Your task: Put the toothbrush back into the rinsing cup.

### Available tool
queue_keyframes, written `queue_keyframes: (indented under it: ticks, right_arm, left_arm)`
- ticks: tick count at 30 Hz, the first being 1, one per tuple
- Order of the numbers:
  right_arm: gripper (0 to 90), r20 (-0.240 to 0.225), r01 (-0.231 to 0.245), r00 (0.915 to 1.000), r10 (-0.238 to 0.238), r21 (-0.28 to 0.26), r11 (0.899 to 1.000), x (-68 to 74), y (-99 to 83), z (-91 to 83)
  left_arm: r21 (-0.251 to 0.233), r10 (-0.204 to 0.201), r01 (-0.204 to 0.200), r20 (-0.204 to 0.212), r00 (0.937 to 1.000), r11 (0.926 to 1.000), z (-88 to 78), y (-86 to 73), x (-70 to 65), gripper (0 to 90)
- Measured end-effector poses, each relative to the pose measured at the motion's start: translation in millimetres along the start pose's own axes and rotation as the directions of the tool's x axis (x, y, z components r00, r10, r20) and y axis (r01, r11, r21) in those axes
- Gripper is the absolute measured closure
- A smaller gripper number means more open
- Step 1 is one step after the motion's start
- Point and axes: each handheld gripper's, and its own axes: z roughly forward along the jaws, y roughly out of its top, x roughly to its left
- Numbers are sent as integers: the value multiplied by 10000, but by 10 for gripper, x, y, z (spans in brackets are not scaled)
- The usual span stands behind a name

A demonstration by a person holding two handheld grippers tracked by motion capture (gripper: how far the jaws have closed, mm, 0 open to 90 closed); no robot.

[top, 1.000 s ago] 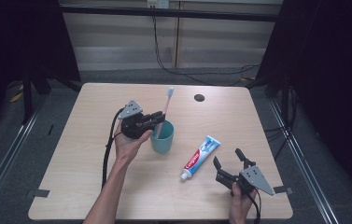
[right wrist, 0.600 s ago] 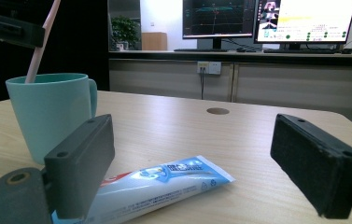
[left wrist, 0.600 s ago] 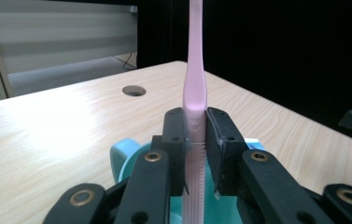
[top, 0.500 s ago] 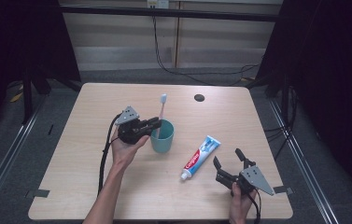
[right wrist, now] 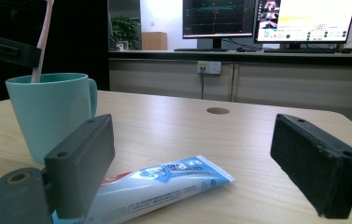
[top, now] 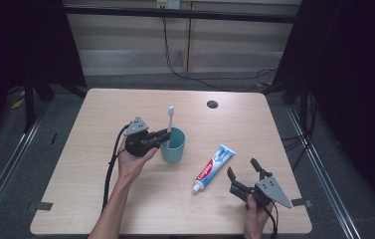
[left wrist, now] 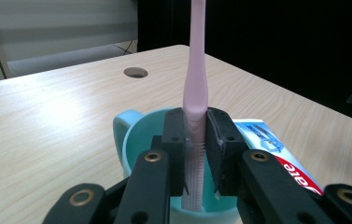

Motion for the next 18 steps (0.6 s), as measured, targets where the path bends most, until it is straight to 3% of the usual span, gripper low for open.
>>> queue_keyframes:
  ticks: [6, 8, 16, 18]
  right_arm:
    - [131, -1, -2, 10000, 2, 8, 10000, 0, 0, 0]
    - [131, -2, 2, 10000, -2, -3, 10000, 0, 0, 0]
    - [131, 0, 10, 10000, -10, -10, 10000, 0, 0, -1]
    - [131, 2, 9, 10000, -9, -10, 10000, 0, 0, -1]
  left_arm:
    - [3, -84, 84, 60, 9999, 10000, -19, 6, 39, 786]
    - [-46, -334, 335, 255, 9991, 9994, -28, 7, 63, 754]
    - [-93, -385, 389, 376, 9986, 9992, -99, 12, 63, 571]
    - [-69, -202, 204, 318, 9993, 9998, -121, 17, 57, 521]
